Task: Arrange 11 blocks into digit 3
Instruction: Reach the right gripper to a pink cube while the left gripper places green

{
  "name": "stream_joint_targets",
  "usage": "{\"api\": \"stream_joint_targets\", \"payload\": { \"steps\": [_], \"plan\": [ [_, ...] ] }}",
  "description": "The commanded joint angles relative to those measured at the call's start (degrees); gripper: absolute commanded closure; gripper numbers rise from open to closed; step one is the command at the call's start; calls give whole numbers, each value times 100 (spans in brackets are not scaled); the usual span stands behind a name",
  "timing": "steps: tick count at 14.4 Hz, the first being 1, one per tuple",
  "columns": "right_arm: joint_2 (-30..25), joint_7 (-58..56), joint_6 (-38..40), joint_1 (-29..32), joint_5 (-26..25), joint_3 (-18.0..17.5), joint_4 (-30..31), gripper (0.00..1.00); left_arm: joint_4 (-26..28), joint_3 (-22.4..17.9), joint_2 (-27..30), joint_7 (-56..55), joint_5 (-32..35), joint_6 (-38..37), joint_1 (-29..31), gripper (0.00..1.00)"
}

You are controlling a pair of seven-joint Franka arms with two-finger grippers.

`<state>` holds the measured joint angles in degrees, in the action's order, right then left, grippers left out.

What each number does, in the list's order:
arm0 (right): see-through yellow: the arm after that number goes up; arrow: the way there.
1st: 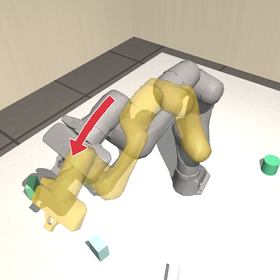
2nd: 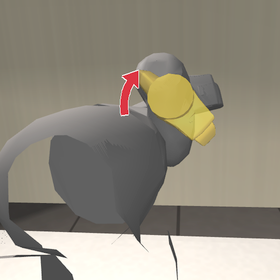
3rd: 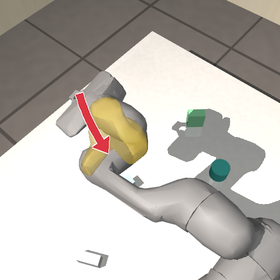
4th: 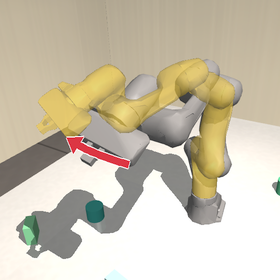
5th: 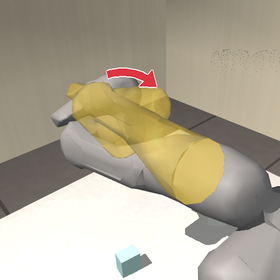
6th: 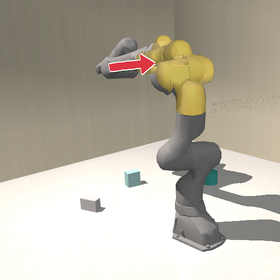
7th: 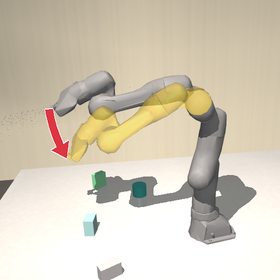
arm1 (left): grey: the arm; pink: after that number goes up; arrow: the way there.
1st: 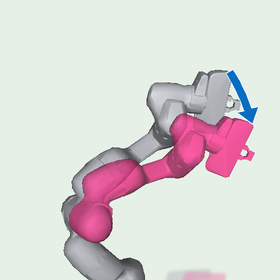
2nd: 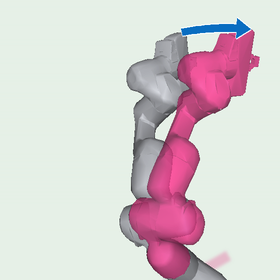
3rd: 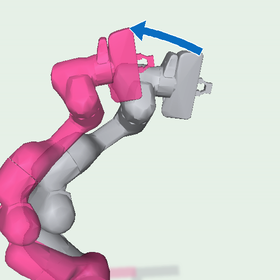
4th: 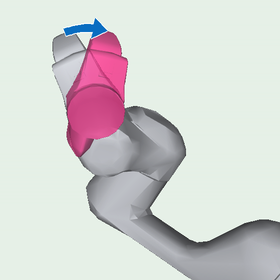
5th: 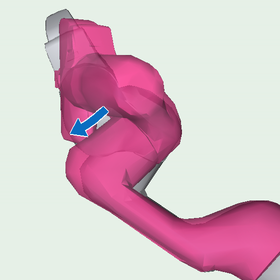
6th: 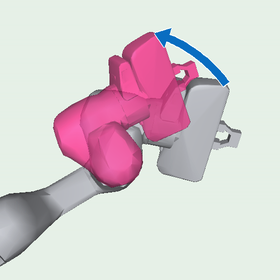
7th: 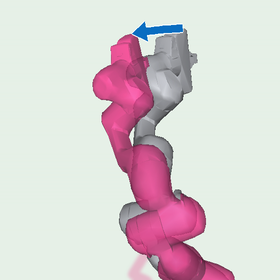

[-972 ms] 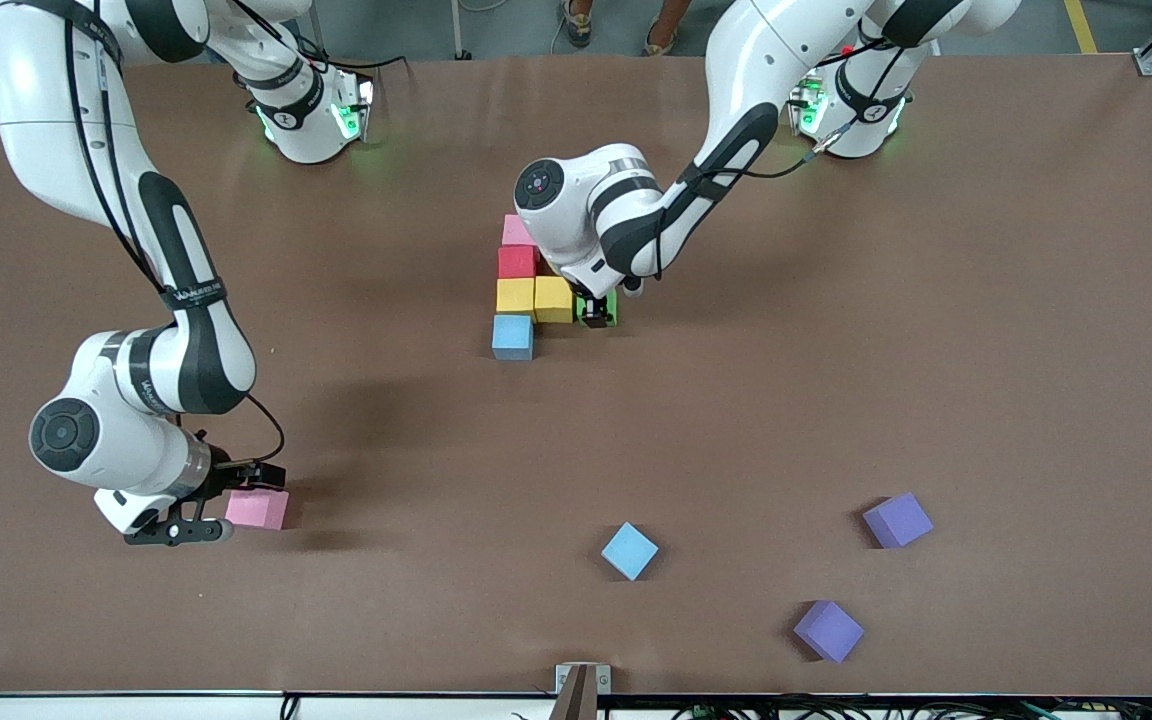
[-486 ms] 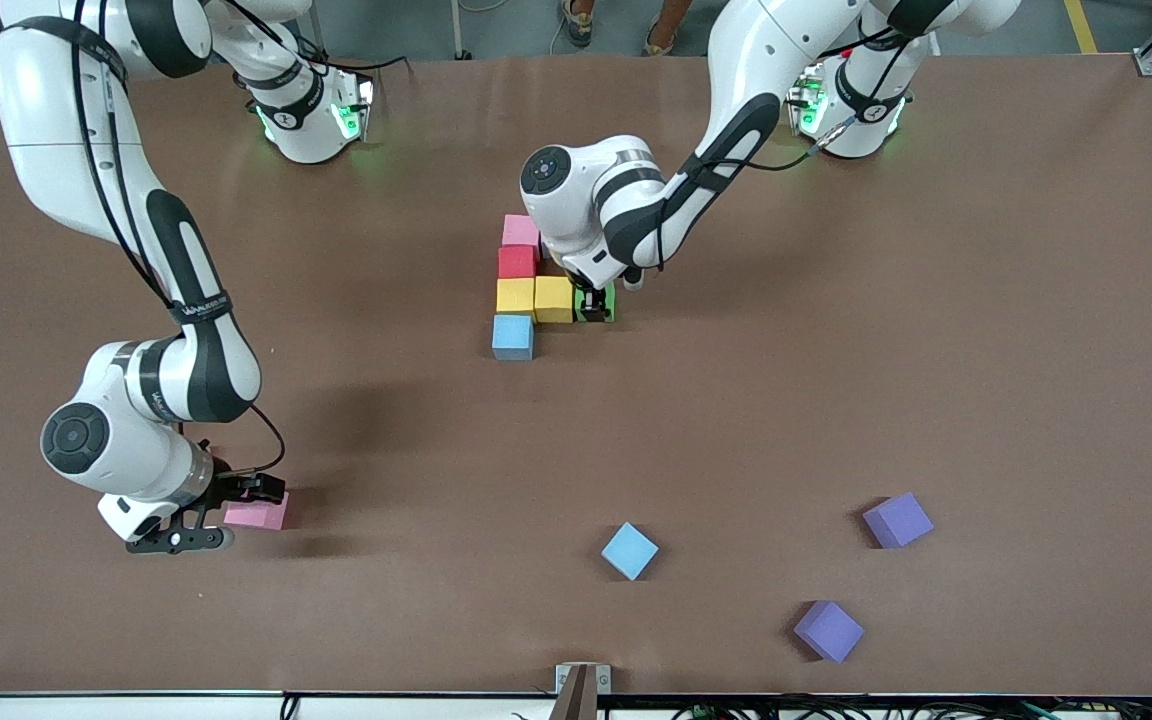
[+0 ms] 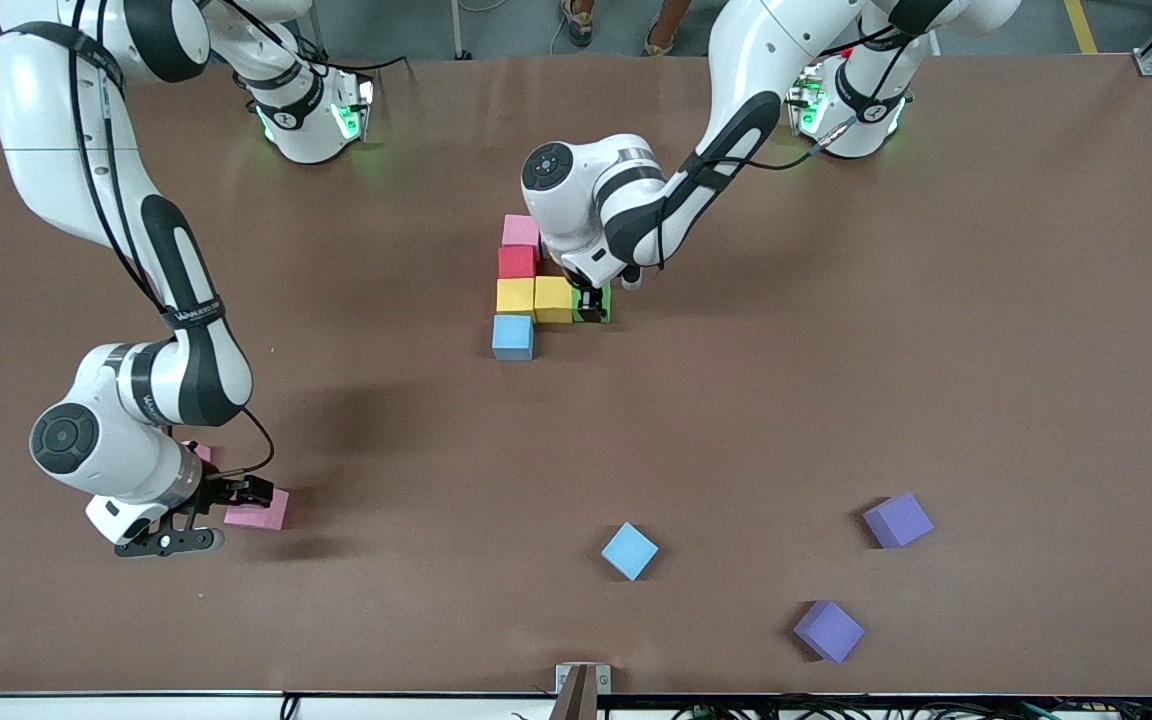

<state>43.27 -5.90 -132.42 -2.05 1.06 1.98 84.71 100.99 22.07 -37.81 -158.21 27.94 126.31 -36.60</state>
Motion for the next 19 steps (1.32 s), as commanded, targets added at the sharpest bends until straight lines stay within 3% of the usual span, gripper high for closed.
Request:
{"api": "stream_joint_targets", "payload": {
  "steps": [1,6,8,12,17,18,19],
  "plan": [
    [111,-52,-38,38,-80,-48,-112,0,184,-9,108,-1001,378,131,-66,80],
    [243,-69,-47,30,-89,-48,-165,0,176,-9,55,-1001,396,131,-66,70],
    [296,-69,-47,3,-89,-48,-226,4,176,-9,55,-1010,388,131,-75,68],
    [463,-25,-29,-189,-132,48,-455,15,176,-9,46,-1071,396,131,-137,72],
    [542,-331,-47,-287,-133,224,-455,41,167,-9,20,-1141,405,184,-137,73],
    [542,-411,-47,-278,-133,224,-455,46,167,-9,20,-1141,422,184,-137,70],
    [542,-395,-47,-295,-124,224,-455,51,167,-9,20,-1141,423,184,-137,57]
  ]
}}
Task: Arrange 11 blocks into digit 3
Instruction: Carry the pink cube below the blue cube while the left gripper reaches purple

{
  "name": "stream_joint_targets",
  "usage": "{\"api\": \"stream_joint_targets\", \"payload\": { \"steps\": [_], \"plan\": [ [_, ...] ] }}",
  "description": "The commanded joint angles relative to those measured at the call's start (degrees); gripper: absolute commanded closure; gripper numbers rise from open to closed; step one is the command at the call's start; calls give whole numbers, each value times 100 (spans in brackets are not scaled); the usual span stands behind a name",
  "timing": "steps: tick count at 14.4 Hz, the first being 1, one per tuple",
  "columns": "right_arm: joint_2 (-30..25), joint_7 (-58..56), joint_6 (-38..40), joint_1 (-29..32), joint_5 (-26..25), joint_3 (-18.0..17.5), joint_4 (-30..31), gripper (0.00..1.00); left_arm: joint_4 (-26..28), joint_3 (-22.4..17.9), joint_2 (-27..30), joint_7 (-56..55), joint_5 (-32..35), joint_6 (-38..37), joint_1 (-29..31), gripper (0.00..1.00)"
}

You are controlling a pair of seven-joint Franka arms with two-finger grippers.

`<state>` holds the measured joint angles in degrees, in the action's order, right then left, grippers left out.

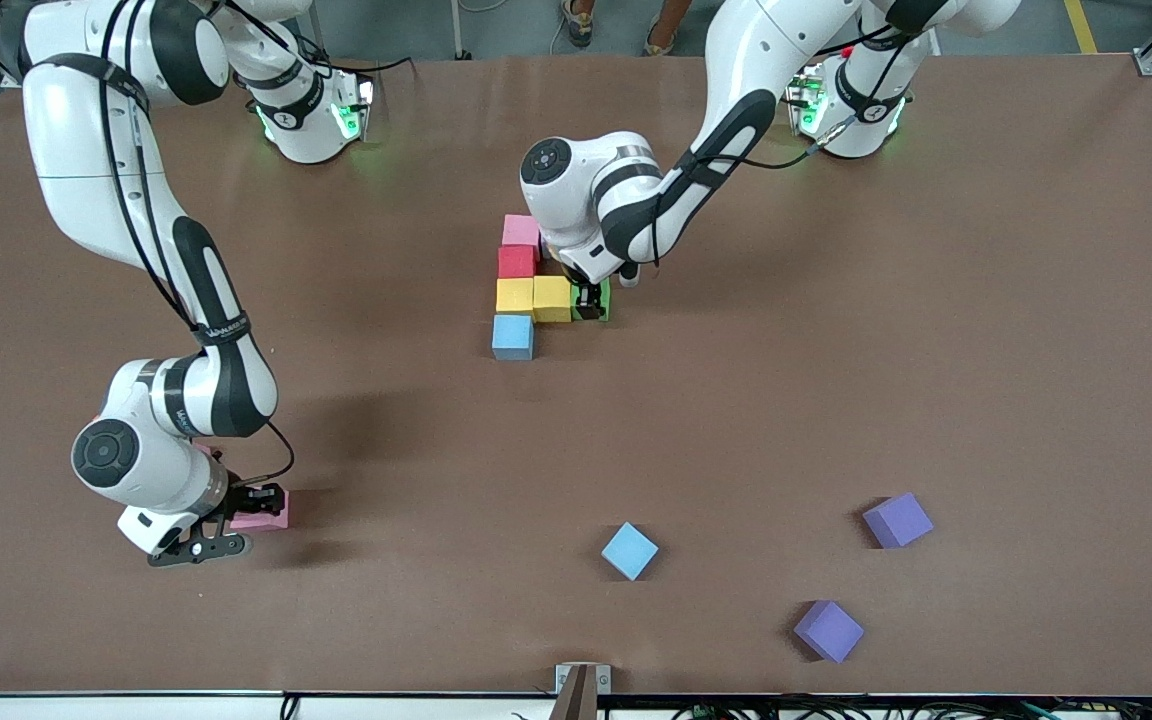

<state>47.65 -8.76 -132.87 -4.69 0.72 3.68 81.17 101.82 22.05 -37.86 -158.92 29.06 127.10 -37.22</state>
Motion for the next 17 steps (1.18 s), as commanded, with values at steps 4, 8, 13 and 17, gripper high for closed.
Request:
{"api": "stream_joint_targets", "payload": {
  "steps": [4,8,13,17],
  "plan": [
    [34,146,24,-128,50,45,-102,55,83,-8,41,-1053,311,69,-74,0],
    [-177,322,234,-392,104,19,-102,55,66,36,295,-983,302,-71,-57,0],
    [-415,1698,805,-1146,314,1,-119,55,39,45,893,-467,302,-448,48,0],
    [-406,2871,1035,-1788,393,-8,-277,55,-189,45,1341,605,214,-748,811,0]
  ]
}}
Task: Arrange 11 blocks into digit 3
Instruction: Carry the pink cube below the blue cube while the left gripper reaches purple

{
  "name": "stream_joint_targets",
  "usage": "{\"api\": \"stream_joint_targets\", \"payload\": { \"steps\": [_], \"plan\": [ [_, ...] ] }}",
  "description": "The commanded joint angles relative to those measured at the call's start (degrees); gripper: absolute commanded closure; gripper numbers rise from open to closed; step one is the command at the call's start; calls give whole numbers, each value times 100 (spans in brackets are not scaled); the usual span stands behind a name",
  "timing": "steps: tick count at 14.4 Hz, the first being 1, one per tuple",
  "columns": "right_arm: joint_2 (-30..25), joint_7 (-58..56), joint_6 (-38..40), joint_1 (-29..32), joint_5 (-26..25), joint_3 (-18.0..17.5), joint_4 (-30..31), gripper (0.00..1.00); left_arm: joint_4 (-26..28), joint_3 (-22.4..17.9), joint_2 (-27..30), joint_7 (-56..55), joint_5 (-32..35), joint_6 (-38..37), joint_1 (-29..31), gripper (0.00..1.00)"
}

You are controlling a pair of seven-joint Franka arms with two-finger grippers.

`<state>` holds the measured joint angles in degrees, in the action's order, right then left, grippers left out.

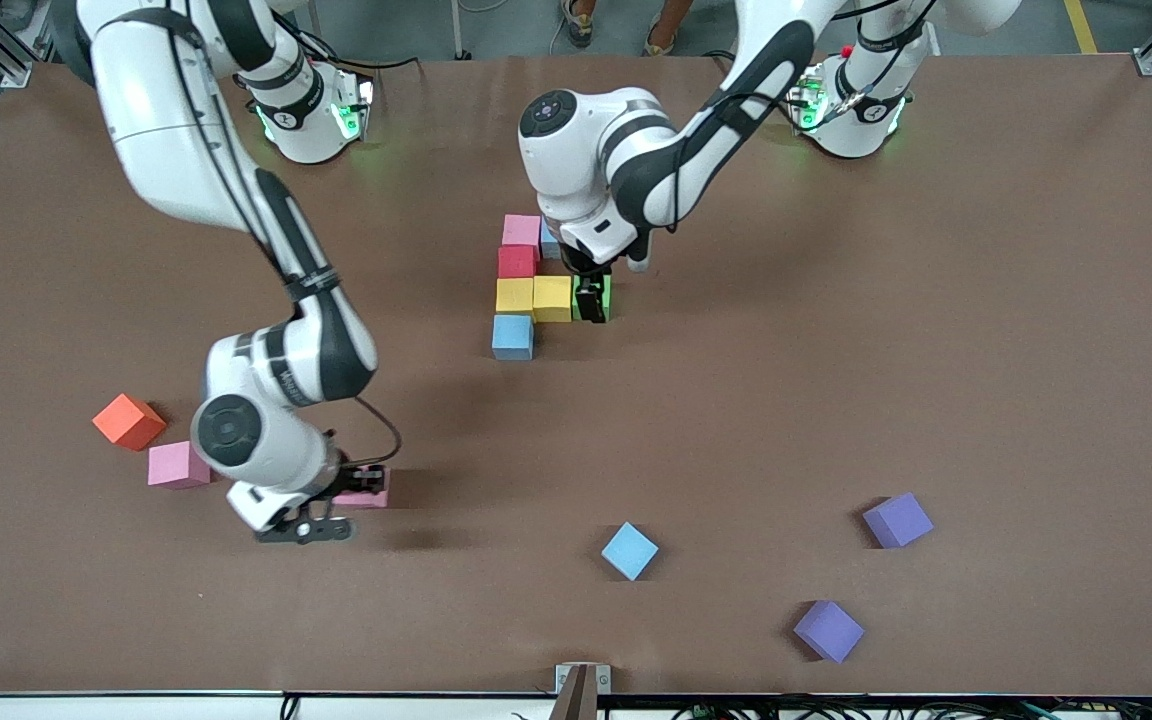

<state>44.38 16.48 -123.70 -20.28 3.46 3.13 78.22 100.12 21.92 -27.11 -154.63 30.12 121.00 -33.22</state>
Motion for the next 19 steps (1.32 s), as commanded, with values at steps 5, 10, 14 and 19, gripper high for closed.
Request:
{"api": "stream_joint_targets", "payload": {
  "steps": [5,10,14,19],
  "plan": [
    [-17,409,118,-1012,409,47,18,55,-62,67,637,1407,82,-138,1440,0],
    [-218,645,66,-1522,454,47,482,55,-317,67,576,3040,-136,-138,2301,0],
    [-359,954,-48,-1778,463,38,931,55,-756,32,488,4868,-664,-190,2960,0],
    [-720,884,-391,-1778,454,30,1556,55,-1161,-3,312,7399,-1270,-480,3418,0]
  ]
}}
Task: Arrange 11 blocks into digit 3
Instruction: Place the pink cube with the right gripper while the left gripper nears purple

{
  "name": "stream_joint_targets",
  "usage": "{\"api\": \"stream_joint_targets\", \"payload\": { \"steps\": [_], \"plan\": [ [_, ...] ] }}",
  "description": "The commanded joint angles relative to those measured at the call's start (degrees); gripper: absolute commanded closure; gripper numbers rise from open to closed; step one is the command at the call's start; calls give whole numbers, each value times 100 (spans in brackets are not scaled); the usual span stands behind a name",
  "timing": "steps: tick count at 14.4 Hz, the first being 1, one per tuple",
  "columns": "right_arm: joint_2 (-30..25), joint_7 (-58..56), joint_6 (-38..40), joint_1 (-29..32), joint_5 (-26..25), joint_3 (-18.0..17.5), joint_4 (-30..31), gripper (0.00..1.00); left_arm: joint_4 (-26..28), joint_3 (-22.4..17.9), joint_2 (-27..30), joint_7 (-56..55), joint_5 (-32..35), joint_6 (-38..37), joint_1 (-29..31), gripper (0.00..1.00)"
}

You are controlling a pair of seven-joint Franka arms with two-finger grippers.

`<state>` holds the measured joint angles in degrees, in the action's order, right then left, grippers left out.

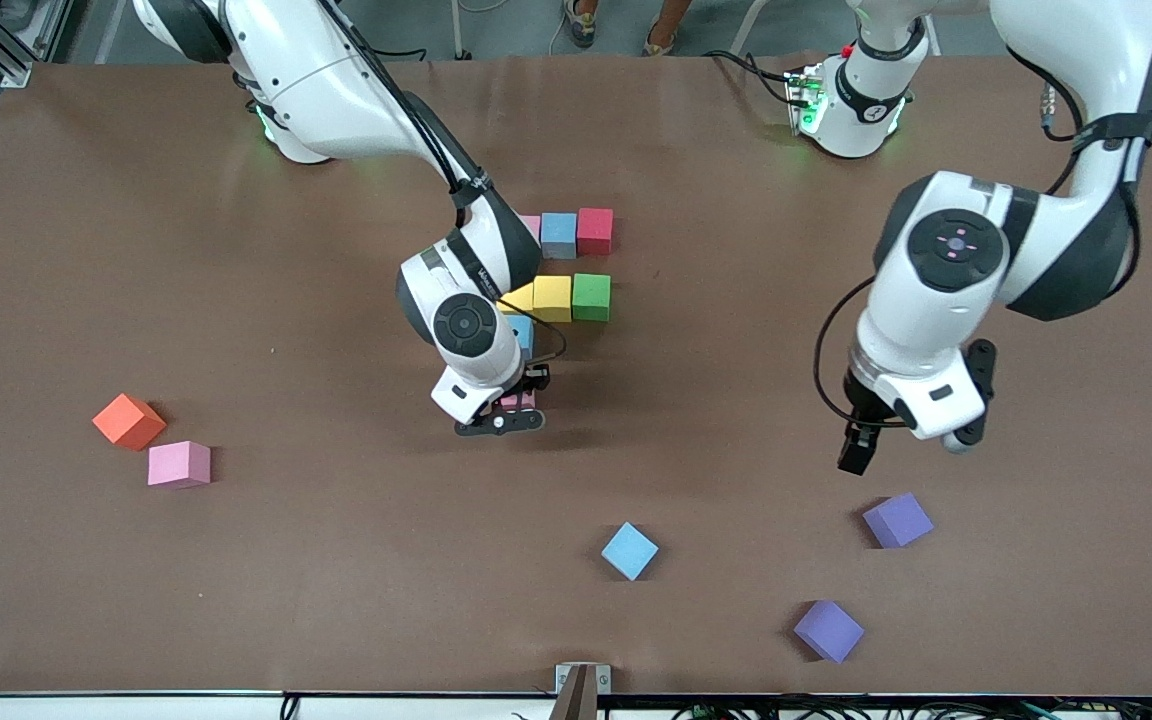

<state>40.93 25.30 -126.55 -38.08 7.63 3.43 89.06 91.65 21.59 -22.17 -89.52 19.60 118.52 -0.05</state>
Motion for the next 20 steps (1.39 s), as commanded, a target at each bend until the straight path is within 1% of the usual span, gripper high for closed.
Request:
{"api": "stream_joint_targets", "payload": {
  "steps": [1,4,5,8,11,14,15,17,20],
  "plan": [
    [-376,1,-115,-15,37,0,472,55,-332,12,-217,1388,-281,-277,180,0],
    [-358,36,-142,-42,46,-9,481,55,-315,-120,-261,2865,-431,-295,383,0],
    [-358,28,-151,-42,37,-9,507,55,-306,-155,-305,3157,-431,-295,427,0],
    [-367,36,-702,-85,37,-53,823,55,-262,-155,-384,3922,-422,-295,638,0],
    [-384,36,-731,-121,37,-53,876,55,-297,-155,-682,4415,-361,-190,901,0],
    [-542,19,-722,-121,37,-53,1017,55,-297,-155,-1138,4759,-326,406,1077,0],
    [-569,10,-722,-121,37,-53,1035,55,-288,-164,-1271,4768,-230,635,1095,0],
    [-569,1,-739,-112,28,-53,1078,55,-288,-155,-1578,4838,270,1022,1235,0],
    [-569,19,-740,-121,37,-53,1087,55,-314,-155,-1913,4865,378,1725,1271,0]
  ]
}}
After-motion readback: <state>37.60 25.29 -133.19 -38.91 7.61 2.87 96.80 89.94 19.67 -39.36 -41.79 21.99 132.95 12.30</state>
